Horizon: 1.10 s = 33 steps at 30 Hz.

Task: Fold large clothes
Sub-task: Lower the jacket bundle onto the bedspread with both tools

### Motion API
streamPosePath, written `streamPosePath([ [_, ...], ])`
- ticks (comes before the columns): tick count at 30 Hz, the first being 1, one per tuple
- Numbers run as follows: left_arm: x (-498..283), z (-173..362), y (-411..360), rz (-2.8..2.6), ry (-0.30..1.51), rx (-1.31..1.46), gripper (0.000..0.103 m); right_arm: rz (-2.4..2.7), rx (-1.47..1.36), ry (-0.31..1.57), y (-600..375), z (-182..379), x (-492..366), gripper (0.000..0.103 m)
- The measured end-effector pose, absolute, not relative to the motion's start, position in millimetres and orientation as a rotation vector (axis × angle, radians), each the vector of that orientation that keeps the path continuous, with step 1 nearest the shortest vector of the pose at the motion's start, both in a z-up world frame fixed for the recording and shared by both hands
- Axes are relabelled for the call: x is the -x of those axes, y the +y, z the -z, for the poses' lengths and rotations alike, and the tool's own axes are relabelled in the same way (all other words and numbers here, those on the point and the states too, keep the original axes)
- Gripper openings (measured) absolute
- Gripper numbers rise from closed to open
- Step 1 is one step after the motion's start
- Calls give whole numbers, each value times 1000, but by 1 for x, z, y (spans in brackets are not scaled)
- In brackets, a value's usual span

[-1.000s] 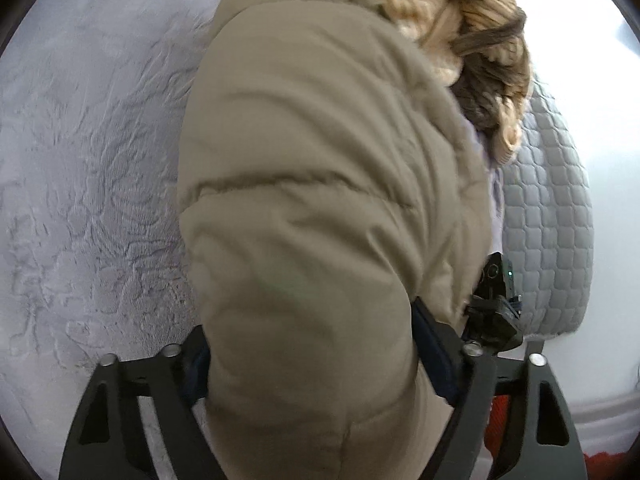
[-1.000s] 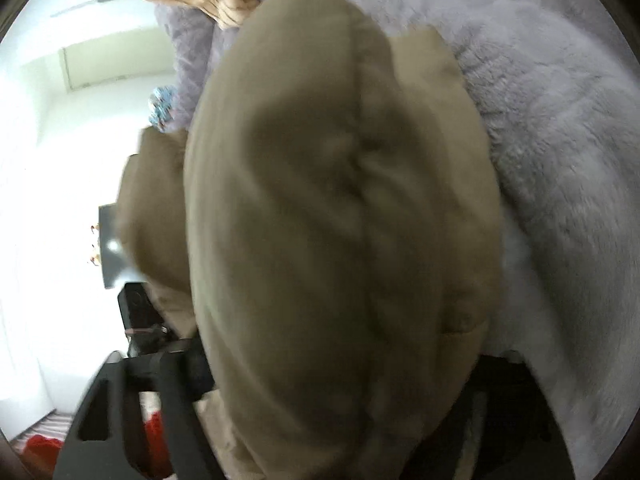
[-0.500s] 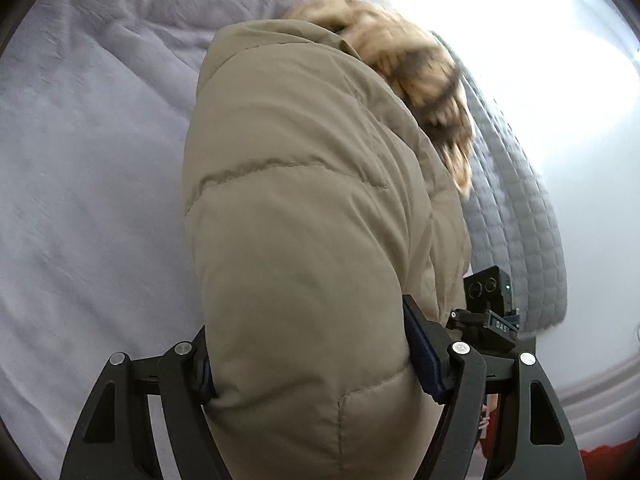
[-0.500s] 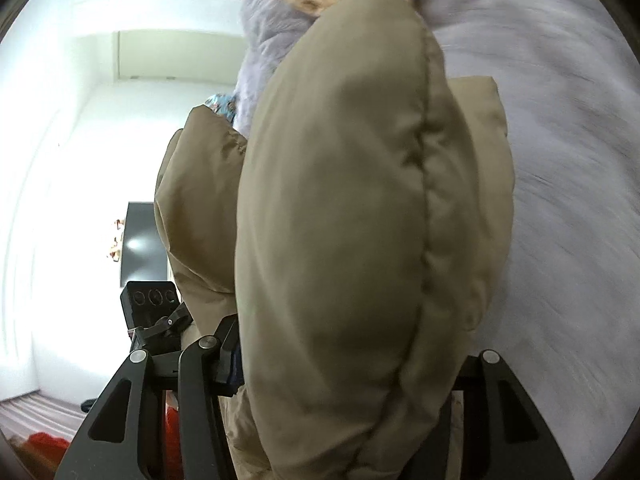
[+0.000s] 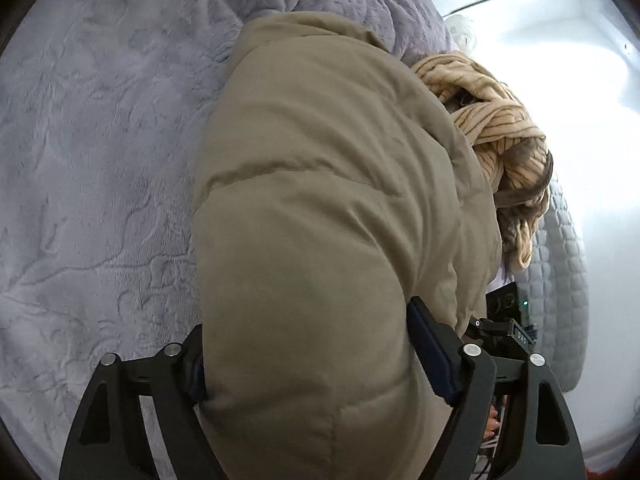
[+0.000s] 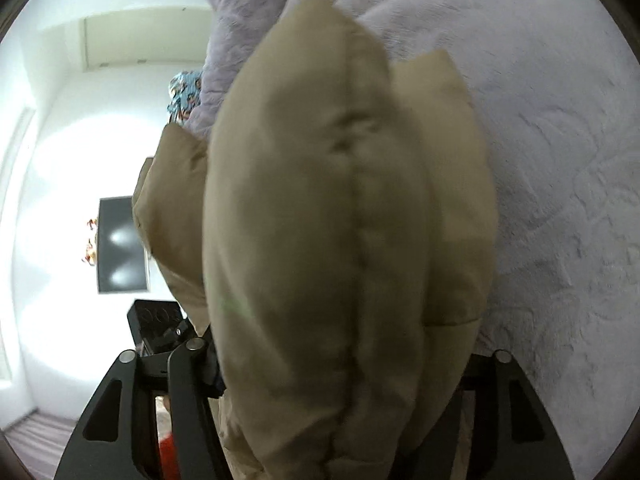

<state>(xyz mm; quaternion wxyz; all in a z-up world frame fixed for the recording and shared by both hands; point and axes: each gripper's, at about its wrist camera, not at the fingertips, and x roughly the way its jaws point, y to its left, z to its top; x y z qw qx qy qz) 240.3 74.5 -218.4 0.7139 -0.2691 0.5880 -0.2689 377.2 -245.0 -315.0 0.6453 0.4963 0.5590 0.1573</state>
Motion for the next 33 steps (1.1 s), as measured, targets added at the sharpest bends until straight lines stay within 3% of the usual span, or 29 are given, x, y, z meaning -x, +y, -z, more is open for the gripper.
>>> streamPosePath([
  [4, -231, 204, 64, 548, 1292, 507, 84, -300, -1103, 1297, -256, 308, -349, 68],
  [9, -215, 161, 65, 469, 1207, 332, 84, -143, -941, 1277, -287, 256, -321, 68],
  [11, -209, 148, 68, 455, 1176, 296, 84, -79, -877, 1233, -293, 235, -307, 60],
  [13, -205, 145, 73, 433, 1167, 273, 84, -60, -836, 1200, -300, 220, -295, 45],
  [19, -176, 149, 79, 336, 1150, 252, 84, -156, -703, 1170, -266, 183, -280, 42],
  [22, -167, 156, 75, 336, 1164, 243, 84, -157, -570, 1208, -233, 182, -269, 40],
  [26, -163, 169, 70, 344, 1177, 222, 84, -52, -555, 1346, -228, 231, -253, 37],
  [30, -161, 171, 70, 339, 1171, 223, 84, -106, -699, 1247, -248, 217, -255, 40],
  [31, -161, 173, 72, 340, 1174, 229, 88, -123, -722, 1223, -252, 212, -260, 52],
  [33, -163, 177, 74, 343, 1187, 255, 88, -165, -814, 1181, -265, 209, -280, 67],
])
